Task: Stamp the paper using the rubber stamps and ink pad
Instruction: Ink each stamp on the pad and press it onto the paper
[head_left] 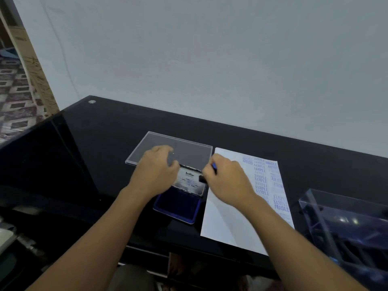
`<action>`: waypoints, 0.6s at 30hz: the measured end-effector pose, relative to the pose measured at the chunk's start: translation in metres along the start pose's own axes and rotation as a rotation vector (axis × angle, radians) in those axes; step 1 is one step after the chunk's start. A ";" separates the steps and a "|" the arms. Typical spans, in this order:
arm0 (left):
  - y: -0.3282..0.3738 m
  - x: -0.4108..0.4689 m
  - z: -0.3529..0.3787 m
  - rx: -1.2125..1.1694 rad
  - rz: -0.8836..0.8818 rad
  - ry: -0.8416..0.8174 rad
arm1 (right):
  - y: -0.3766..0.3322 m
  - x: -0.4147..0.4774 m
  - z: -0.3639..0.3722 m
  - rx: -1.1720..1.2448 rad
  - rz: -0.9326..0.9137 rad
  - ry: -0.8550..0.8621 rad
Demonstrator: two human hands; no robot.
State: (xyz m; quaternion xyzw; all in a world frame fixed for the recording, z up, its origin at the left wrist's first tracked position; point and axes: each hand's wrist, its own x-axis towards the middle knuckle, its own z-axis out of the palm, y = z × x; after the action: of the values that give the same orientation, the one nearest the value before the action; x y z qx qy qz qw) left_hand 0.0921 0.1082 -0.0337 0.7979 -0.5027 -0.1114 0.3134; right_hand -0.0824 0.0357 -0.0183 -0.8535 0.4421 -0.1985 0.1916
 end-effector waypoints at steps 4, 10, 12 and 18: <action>0.034 0.020 0.013 -0.017 0.139 -0.113 | 0.039 0.015 -0.027 -0.009 0.082 0.010; 0.074 0.049 0.041 0.033 0.223 -0.250 | 0.093 0.036 -0.062 -0.084 0.165 -0.013; 0.082 0.057 0.050 0.053 0.239 -0.313 | 0.106 0.046 -0.068 -0.095 0.191 -0.020; 0.091 0.074 0.073 0.212 0.273 -0.478 | 0.126 0.076 -0.071 -0.092 0.216 -0.052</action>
State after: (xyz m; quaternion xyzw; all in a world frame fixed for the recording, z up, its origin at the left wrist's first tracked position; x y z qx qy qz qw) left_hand 0.0241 -0.0116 -0.0243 0.7023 -0.6738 -0.1999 0.1130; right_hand -0.1636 -0.1054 -0.0084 -0.8136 0.5350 -0.1340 0.1838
